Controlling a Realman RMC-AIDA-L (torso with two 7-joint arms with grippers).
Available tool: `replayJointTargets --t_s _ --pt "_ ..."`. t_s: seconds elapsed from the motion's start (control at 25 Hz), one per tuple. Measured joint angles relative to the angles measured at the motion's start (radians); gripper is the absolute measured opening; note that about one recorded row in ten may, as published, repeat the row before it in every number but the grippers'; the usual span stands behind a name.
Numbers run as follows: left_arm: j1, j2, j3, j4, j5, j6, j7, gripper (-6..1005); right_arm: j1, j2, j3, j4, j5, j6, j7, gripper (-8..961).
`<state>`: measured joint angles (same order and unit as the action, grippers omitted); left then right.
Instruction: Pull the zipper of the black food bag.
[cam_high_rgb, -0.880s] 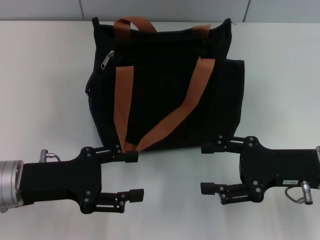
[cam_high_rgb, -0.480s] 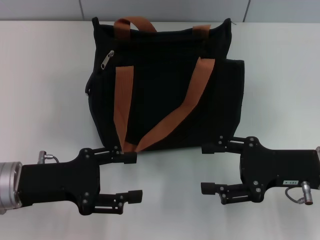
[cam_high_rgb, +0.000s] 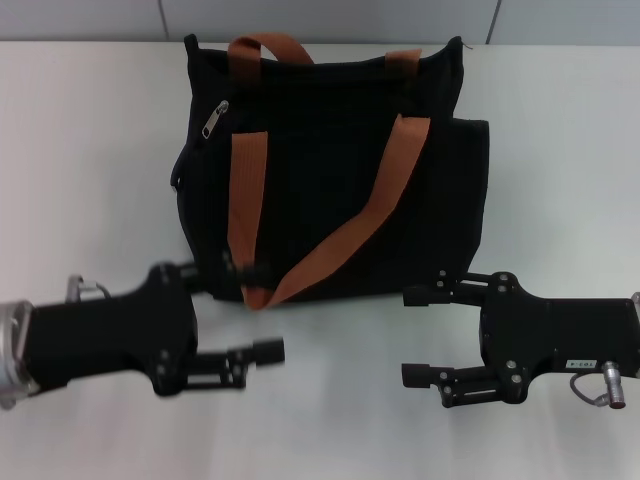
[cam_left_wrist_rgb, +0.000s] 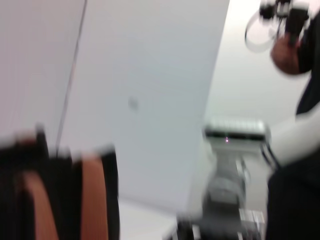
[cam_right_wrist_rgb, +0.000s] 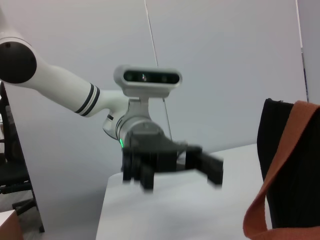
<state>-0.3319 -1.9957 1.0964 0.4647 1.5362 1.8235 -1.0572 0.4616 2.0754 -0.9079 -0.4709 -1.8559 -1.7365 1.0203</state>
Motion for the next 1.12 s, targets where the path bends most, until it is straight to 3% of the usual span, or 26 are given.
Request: replayJointTargets --t_s 0.24,0.36,0.44,0.52,0.64,0.8,0.92,1.12 --pt "-0.024 -0.039 -0.247 0.000 -0.025 0.102 0.034 807 0.002 0.000 0.002 0.000 0.000 0.000 0.000 799" --pt "-0.031 -0.043 -0.340 -0.001 -0.058 0.096 0.032 806 0.002 0.000 0.003 0.000 0.000 0.000 0.000 797" --pt "-0.038 -0.030 -0.398 -0.005 -0.066 0.067 0.020 806 0.002 0.000 0.004 0.000 0.000 0.000 0.000 796" --pt "-0.046 -0.001 -0.428 -0.007 -0.064 0.009 0.002 806 0.002 0.000 0.003 0.000 0.000 0.000 0.000 794" --pt "-0.048 0.050 -0.421 -0.006 -0.033 -0.099 -0.008 801 0.002 0.000 0.003 0.000 0.000 0.000 0.000 792" --pt "-0.035 0.085 -0.424 0.028 0.073 -0.166 -0.017 795 0.002 0.000 0.004 0.000 0.000 0.000 0.000 789" --pt "-0.026 0.097 -0.425 0.059 0.155 -0.188 -0.051 791 0.002 0.000 0.005 0.000 0.000 0.000 0.000 787" --pt "-0.031 0.086 -0.419 0.066 0.210 -0.207 -0.050 783 -0.002 0.000 0.007 0.000 0.001 0.004 0.006 783"
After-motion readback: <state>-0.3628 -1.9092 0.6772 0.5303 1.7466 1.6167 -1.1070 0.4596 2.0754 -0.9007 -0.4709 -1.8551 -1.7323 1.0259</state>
